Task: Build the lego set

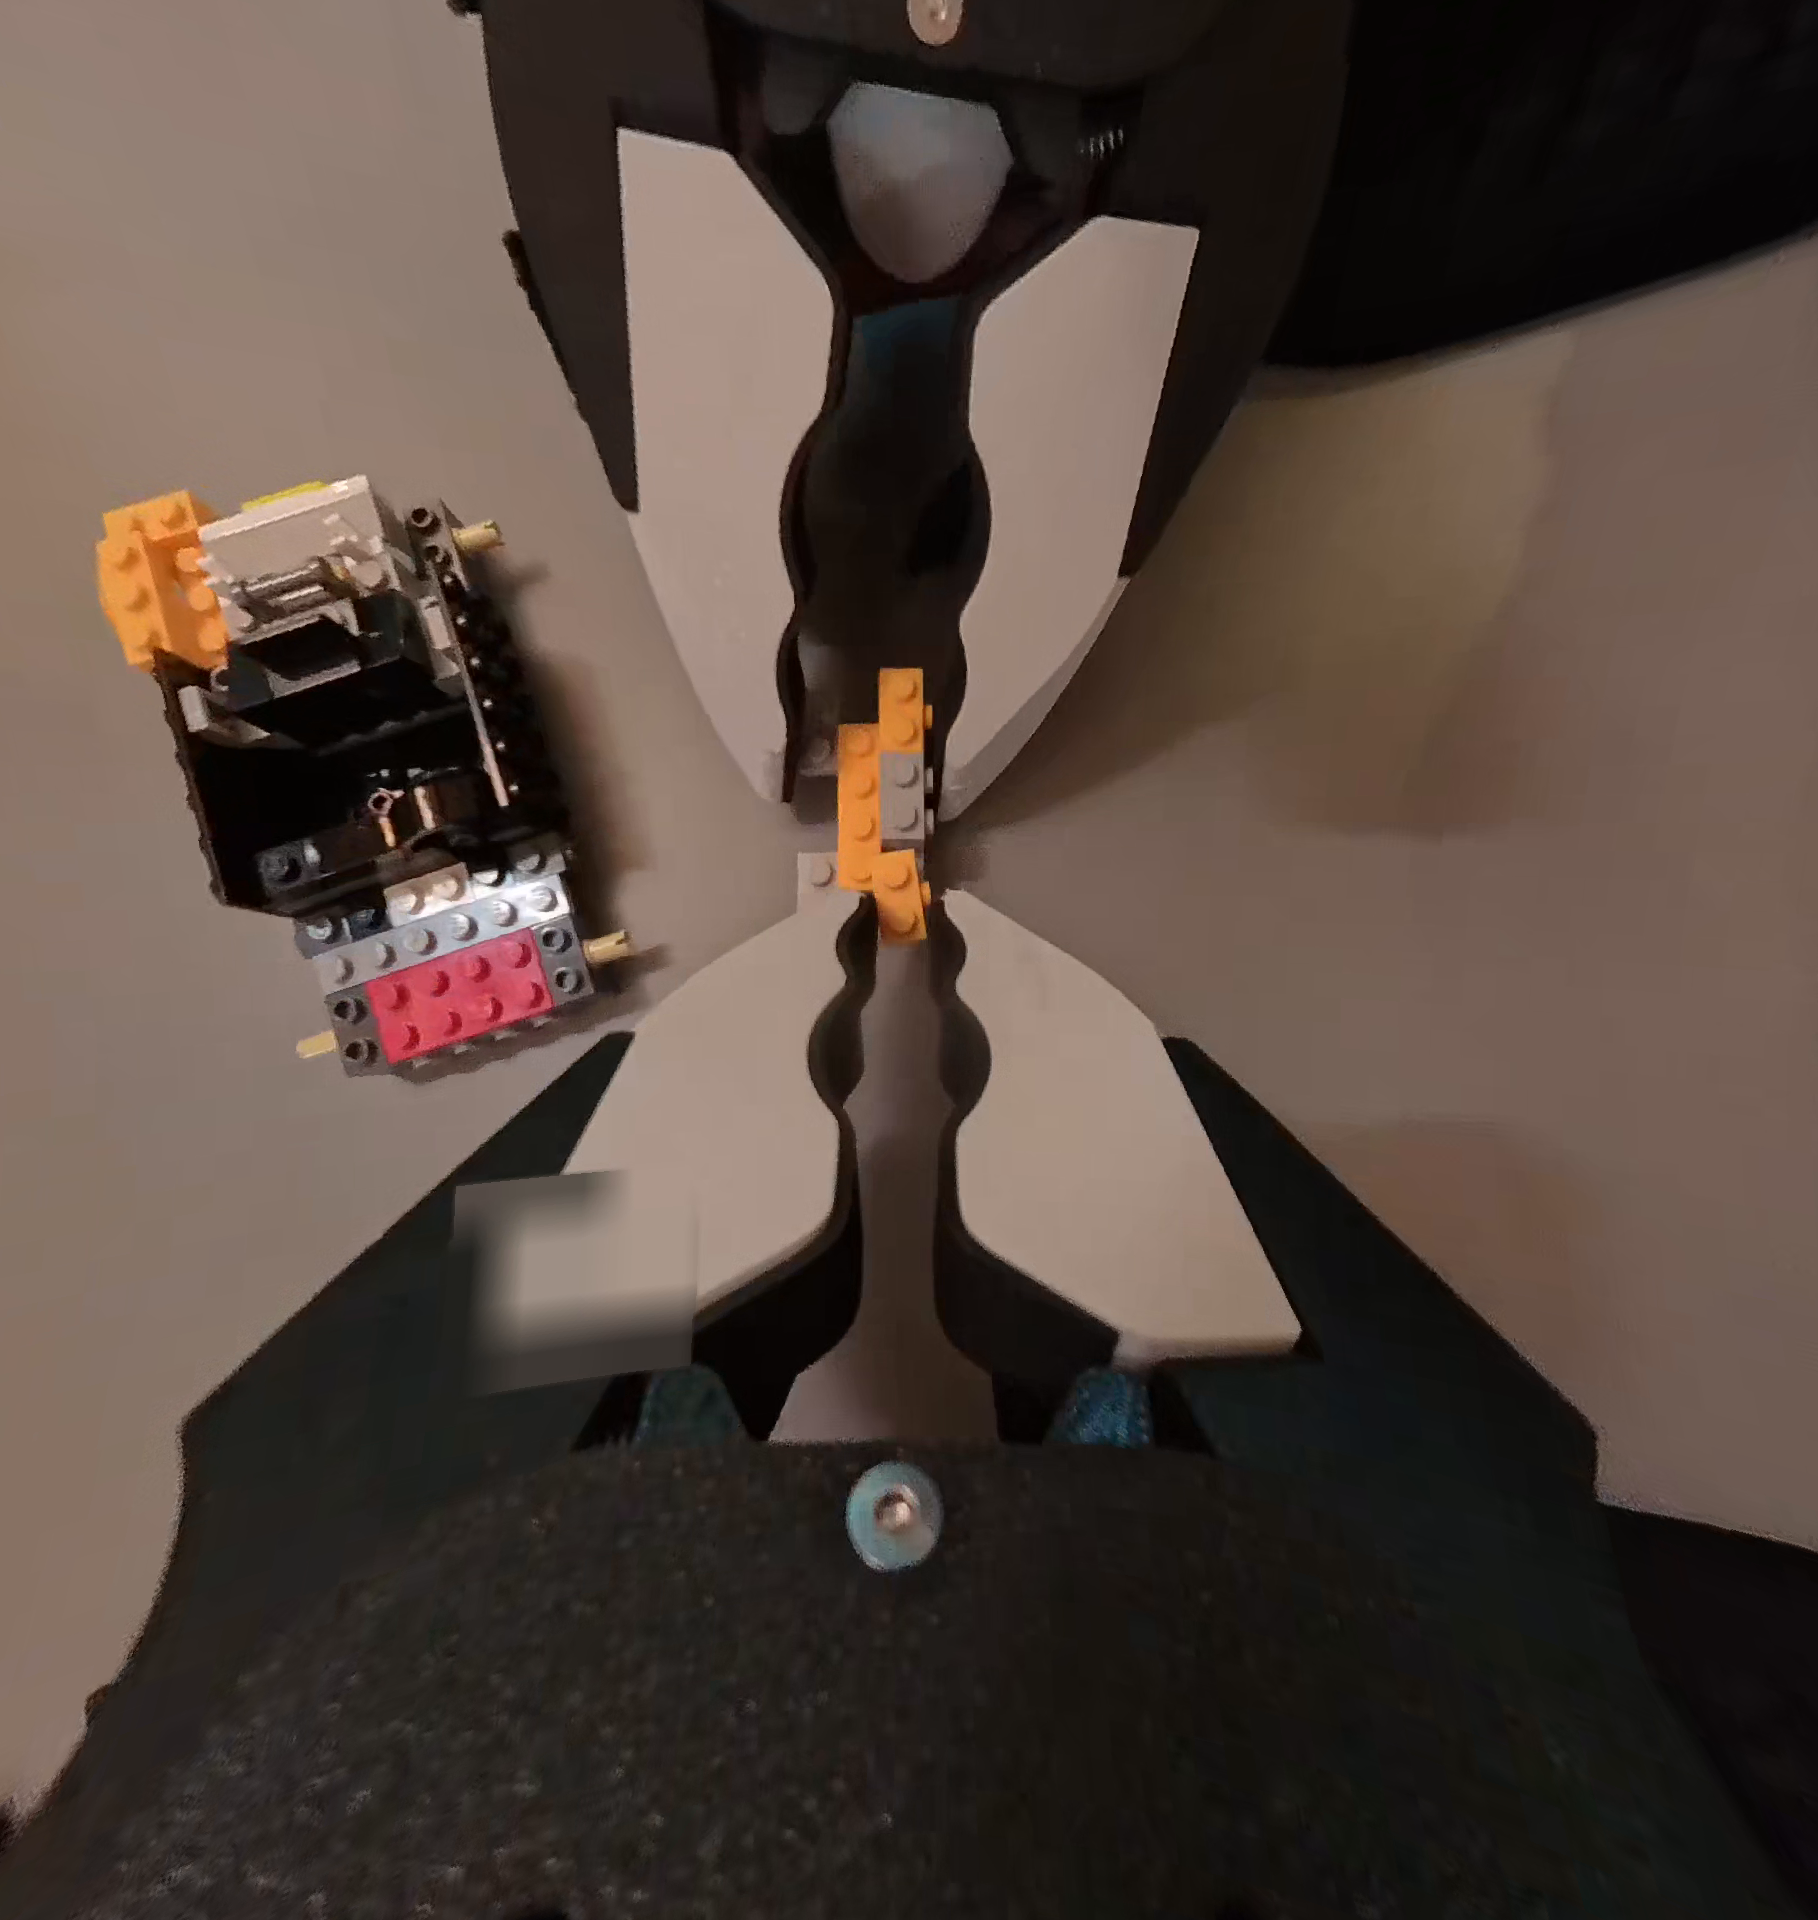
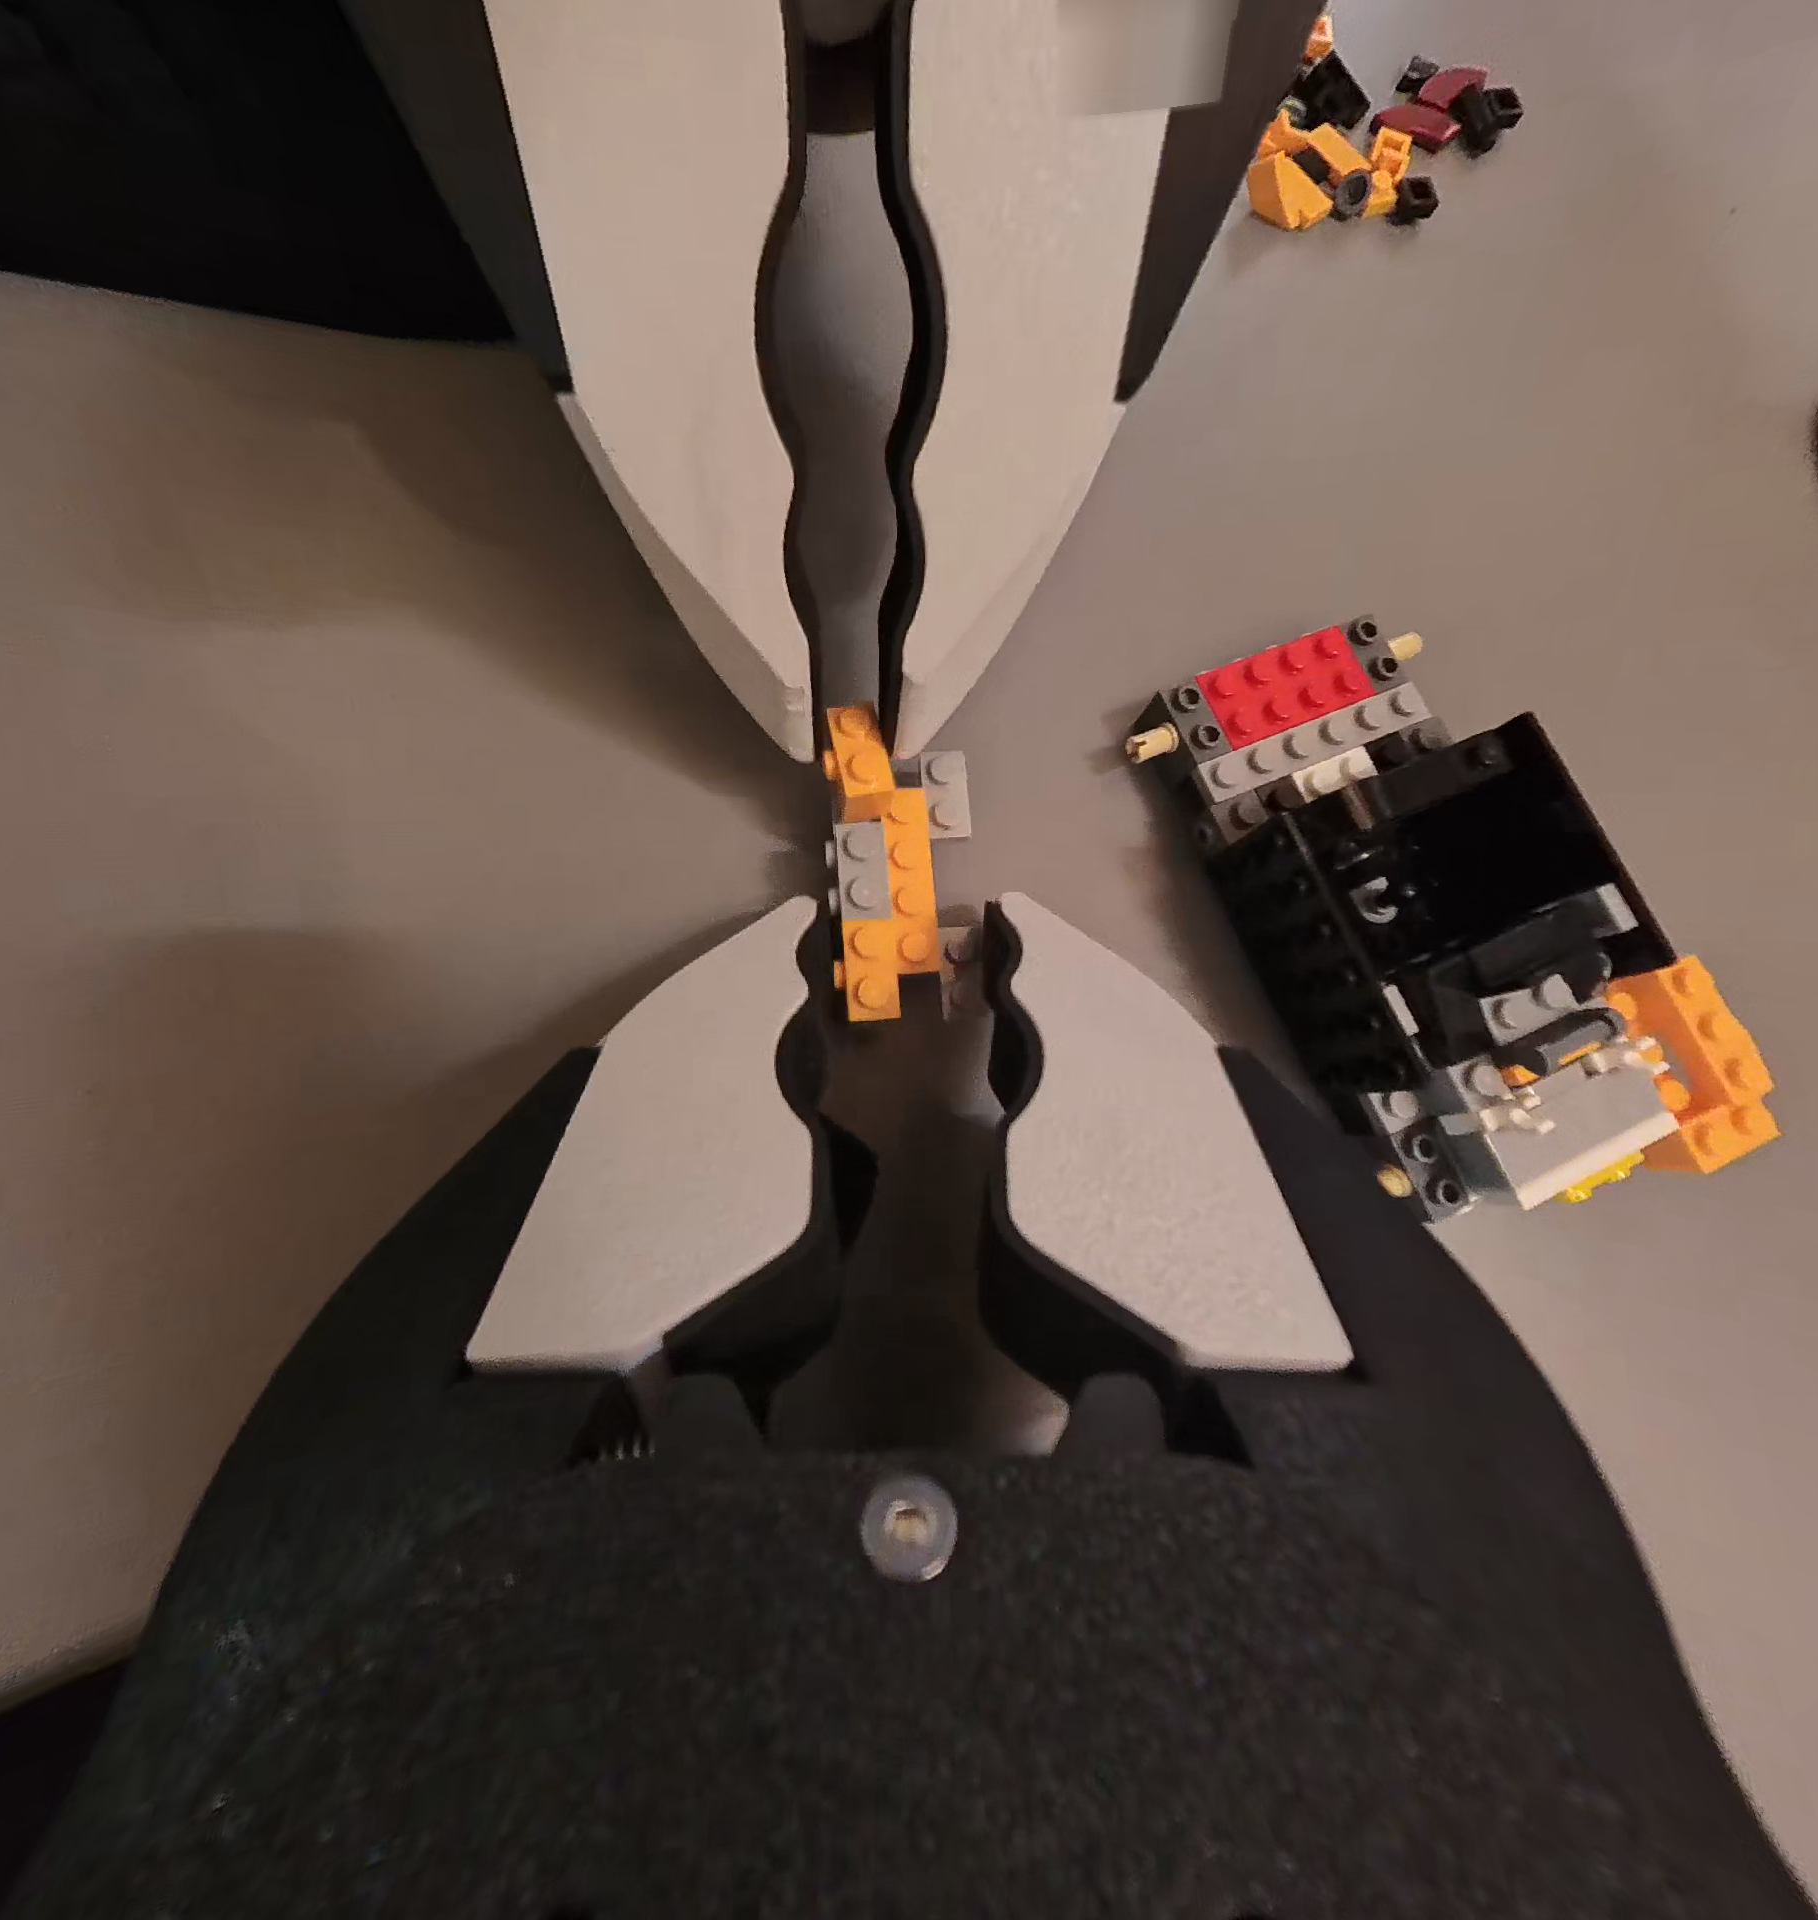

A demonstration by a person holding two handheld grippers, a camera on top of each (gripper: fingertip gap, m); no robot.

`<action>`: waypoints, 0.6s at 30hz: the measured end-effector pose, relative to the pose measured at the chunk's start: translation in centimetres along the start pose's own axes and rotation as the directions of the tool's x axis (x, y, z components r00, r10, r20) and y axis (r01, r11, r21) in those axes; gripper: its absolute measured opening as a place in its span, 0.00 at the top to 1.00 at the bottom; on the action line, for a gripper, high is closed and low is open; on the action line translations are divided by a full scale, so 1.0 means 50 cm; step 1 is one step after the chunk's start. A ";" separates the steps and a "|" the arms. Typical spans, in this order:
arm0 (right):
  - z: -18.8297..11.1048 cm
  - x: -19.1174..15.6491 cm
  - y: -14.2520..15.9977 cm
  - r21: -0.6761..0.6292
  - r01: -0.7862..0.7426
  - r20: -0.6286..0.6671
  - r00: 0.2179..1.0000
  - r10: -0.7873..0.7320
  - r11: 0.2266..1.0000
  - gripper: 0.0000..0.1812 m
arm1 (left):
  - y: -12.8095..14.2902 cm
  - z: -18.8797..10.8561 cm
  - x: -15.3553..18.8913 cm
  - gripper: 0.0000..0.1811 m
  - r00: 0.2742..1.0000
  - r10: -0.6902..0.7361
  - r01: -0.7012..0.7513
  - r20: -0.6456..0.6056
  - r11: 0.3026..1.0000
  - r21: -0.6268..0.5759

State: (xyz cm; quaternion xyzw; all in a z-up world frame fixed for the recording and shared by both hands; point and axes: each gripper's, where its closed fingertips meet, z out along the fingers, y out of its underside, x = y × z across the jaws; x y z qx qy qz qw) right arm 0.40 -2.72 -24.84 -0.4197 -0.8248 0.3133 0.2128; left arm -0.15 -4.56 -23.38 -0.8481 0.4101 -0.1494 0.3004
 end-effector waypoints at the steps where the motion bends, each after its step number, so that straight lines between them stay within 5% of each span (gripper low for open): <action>1: 0.000 -0.001 0.000 0.001 -0.003 0.004 1.000 0.003 1.000 0.85 | -0.001 0.001 0.001 0.95 1.000 0.002 -0.002 -0.003 1.000 -0.001; 18: -0.010 -0.023 -0.012 0.041 -0.142 0.185 0.974 0.132 0.989 0.85 | -0.012 -0.006 0.020 0.94 0.997 0.007 -0.005 -0.071 1.000 0.027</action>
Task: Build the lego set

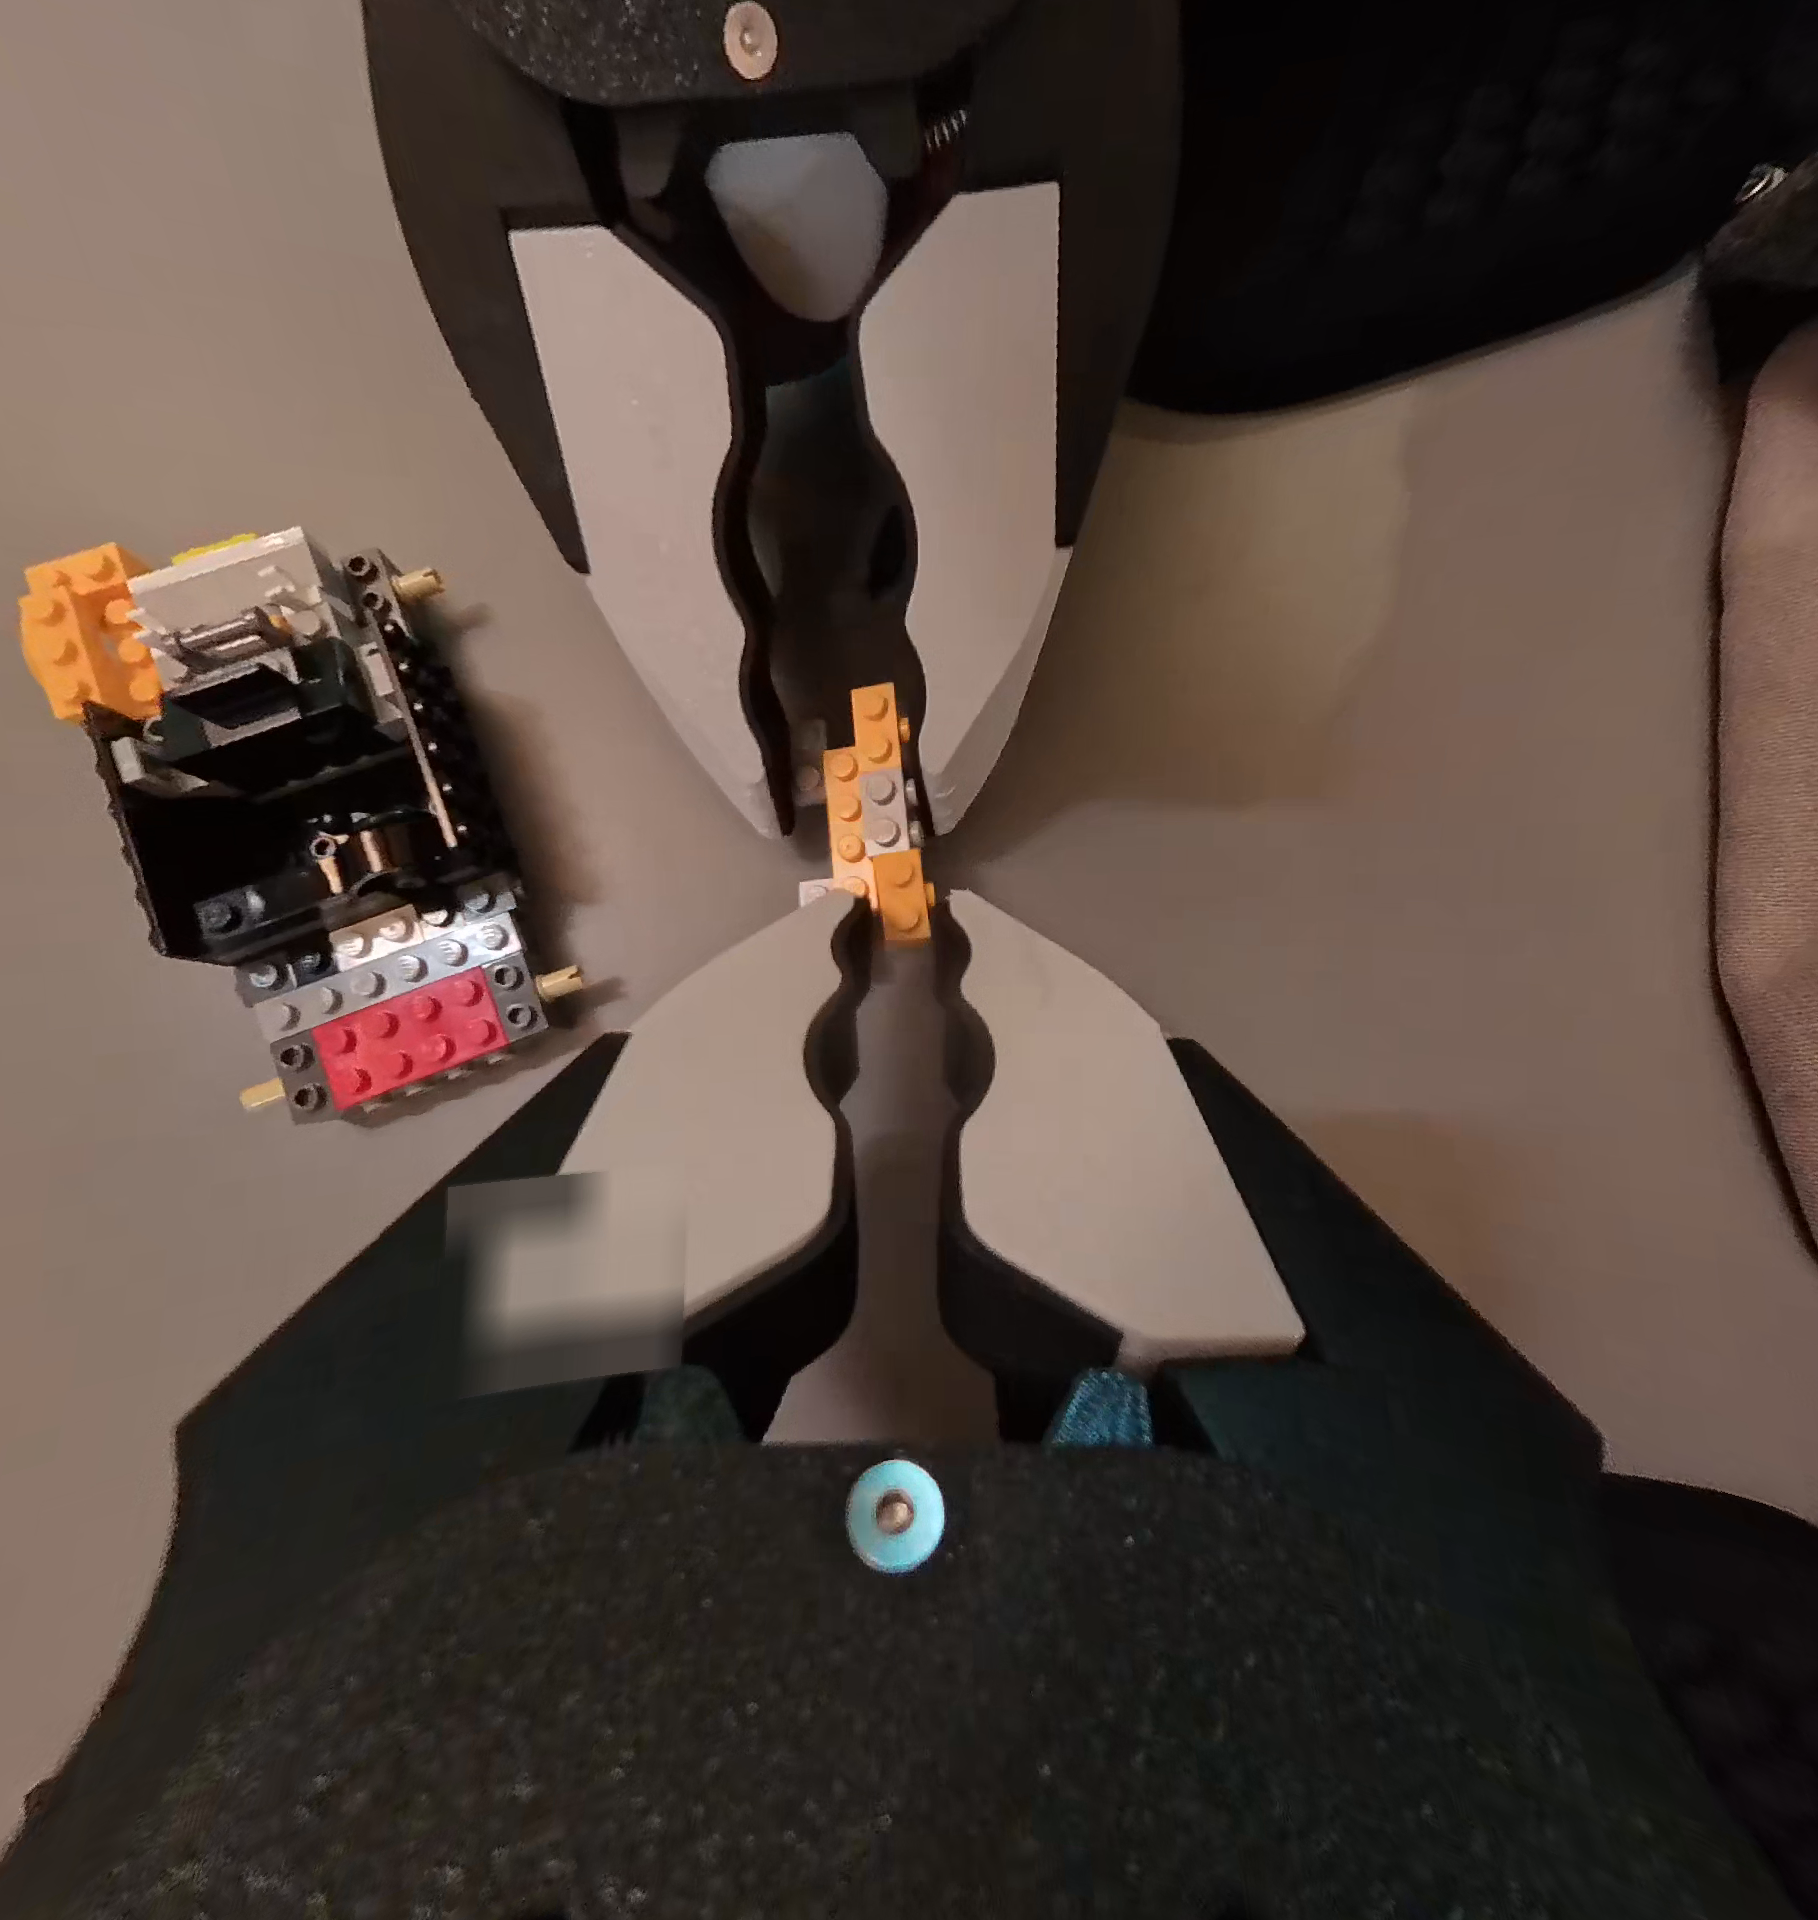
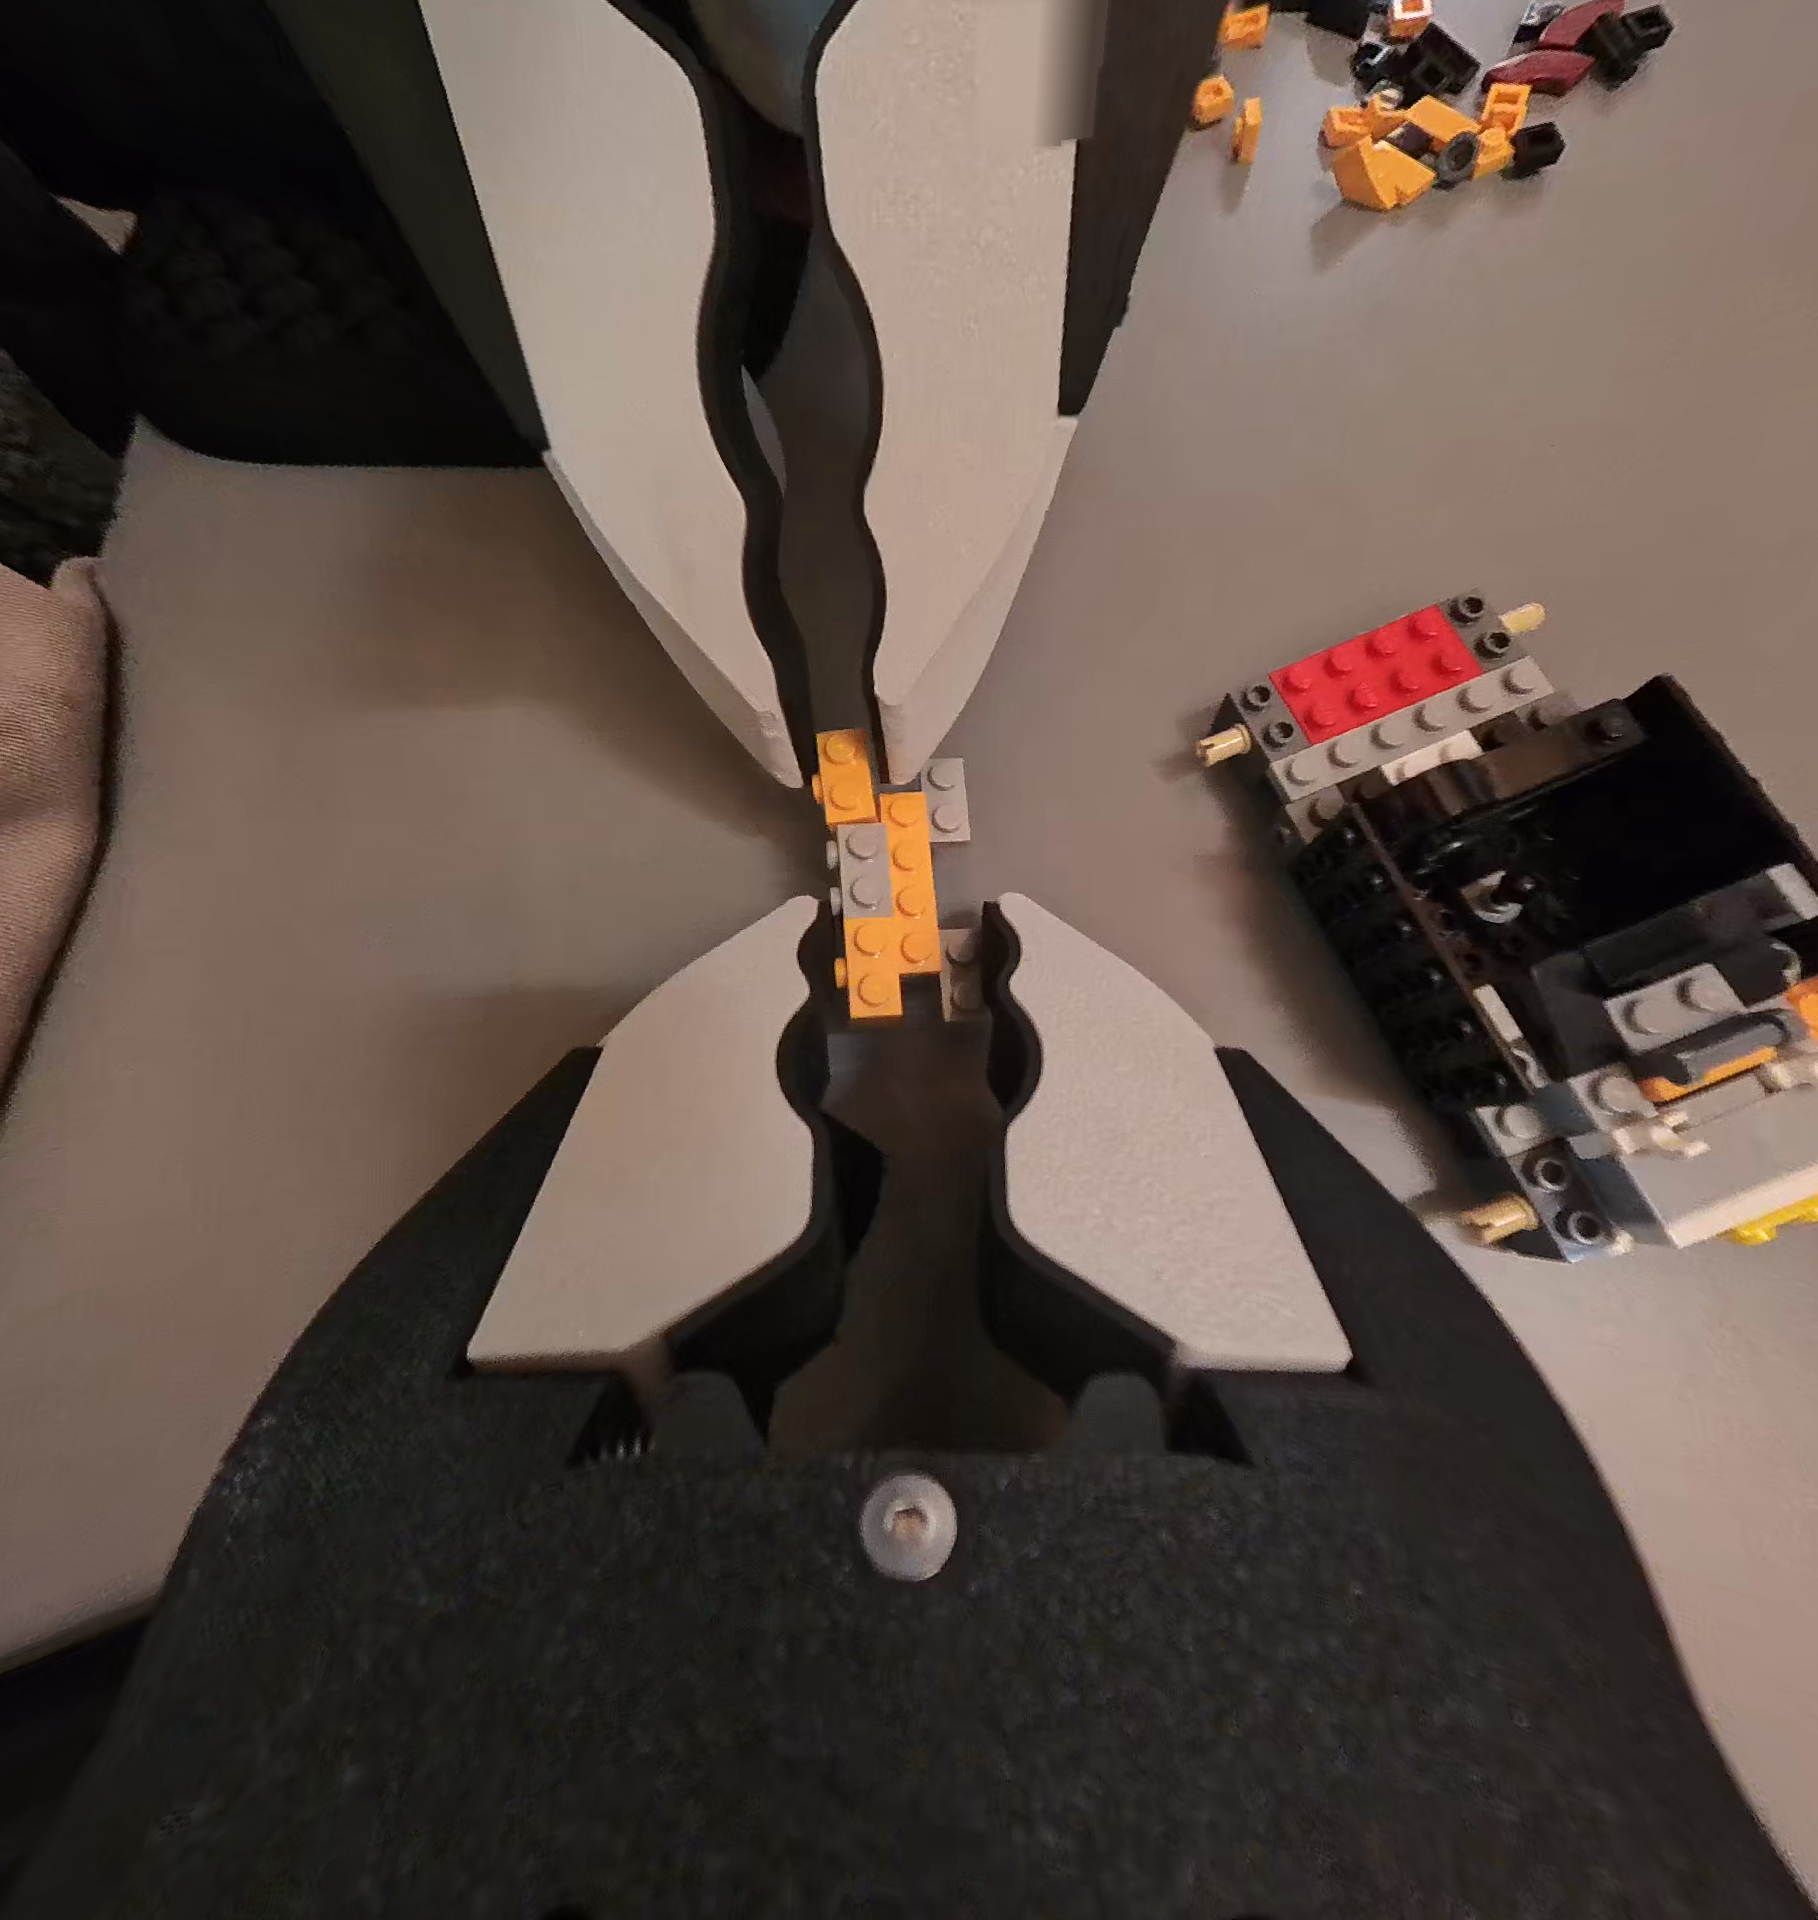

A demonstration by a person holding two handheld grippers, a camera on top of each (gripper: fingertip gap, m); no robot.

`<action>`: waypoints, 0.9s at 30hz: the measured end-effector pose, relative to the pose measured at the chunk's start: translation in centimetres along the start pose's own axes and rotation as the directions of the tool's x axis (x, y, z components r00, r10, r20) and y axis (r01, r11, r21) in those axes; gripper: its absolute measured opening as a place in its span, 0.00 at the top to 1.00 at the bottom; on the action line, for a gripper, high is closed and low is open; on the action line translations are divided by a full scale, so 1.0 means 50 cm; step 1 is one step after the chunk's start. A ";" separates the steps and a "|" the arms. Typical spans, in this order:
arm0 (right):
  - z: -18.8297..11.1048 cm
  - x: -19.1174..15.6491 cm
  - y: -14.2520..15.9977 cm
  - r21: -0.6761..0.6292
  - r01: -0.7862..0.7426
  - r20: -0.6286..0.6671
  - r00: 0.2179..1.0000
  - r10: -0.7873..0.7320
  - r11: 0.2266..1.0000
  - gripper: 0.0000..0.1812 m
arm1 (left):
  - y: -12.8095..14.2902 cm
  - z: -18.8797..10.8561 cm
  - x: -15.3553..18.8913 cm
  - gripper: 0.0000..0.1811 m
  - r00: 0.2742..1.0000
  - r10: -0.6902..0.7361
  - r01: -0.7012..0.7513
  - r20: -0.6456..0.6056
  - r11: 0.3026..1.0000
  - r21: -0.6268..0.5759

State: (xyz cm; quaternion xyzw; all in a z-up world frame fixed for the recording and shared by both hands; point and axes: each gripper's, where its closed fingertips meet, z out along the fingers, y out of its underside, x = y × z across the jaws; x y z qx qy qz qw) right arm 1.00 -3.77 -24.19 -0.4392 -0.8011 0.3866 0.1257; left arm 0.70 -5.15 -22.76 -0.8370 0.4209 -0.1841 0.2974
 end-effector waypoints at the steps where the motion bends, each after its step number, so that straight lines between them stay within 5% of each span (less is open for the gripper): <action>1: 0.000 -0.003 -0.001 0.005 -0.006 0.012 1.000 0.006 1.000 0.85 | -0.001 -0.001 0.001 0.94 1.000 -0.004 0.004 -0.006 1.000 0.004; 16: -0.005 -0.014 -0.009 0.061 -0.060 0.083 0.995 0.055 0.996 0.85 | -0.021 -0.025 0.010 0.90 1.000 0.008 -0.006 -0.019 0.997 0.072; 27: -0.082 -0.047 -0.064 0.141 -0.237 0.278 0.941 0.191 0.961 0.85 | -0.096 -0.067 0.033 0.79 0.904 0.339 -0.384 0.262 0.912 0.146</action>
